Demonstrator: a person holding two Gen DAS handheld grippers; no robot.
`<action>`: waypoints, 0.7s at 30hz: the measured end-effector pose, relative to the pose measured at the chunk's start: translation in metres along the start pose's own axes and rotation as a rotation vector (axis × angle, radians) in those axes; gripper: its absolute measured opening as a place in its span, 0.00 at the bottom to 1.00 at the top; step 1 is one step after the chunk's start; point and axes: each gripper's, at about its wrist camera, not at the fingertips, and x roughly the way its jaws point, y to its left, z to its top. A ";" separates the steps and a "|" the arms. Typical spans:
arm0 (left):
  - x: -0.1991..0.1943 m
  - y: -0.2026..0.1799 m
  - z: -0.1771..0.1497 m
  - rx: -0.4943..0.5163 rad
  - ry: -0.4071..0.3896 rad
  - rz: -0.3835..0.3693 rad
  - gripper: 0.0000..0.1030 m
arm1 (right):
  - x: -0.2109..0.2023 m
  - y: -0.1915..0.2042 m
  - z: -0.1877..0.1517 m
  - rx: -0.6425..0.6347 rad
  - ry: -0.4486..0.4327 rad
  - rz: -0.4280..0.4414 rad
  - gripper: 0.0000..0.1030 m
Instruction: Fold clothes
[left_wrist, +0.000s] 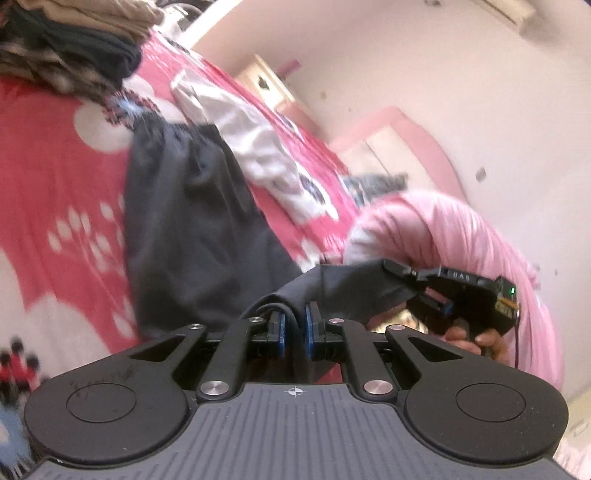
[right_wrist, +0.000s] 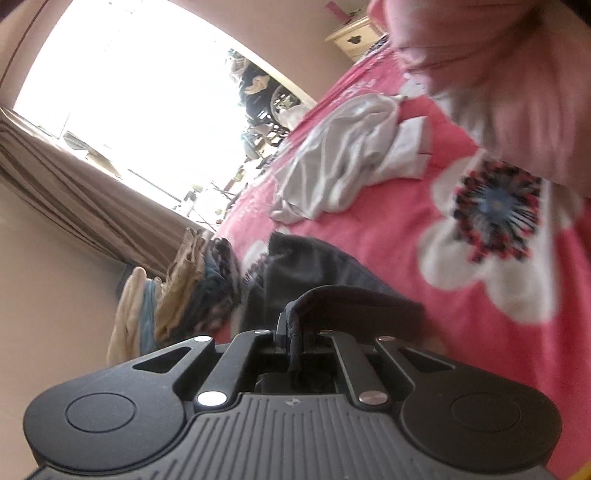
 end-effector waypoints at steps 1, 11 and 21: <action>0.000 0.004 0.007 -0.008 -0.013 0.004 0.08 | 0.008 0.002 0.005 0.000 0.001 0.007 0.04; 0.008 0.066 0.074 -0.178 -0.163 0.014 0.08 | 0.104 0.020 0.056 0.014 0.010 0.052 0.04; 0.026 0.111 0.108 -0.228 -0.217 0.003 0.08 | 0.179 0.031 0.087 0.022 0.032 0.057 0.04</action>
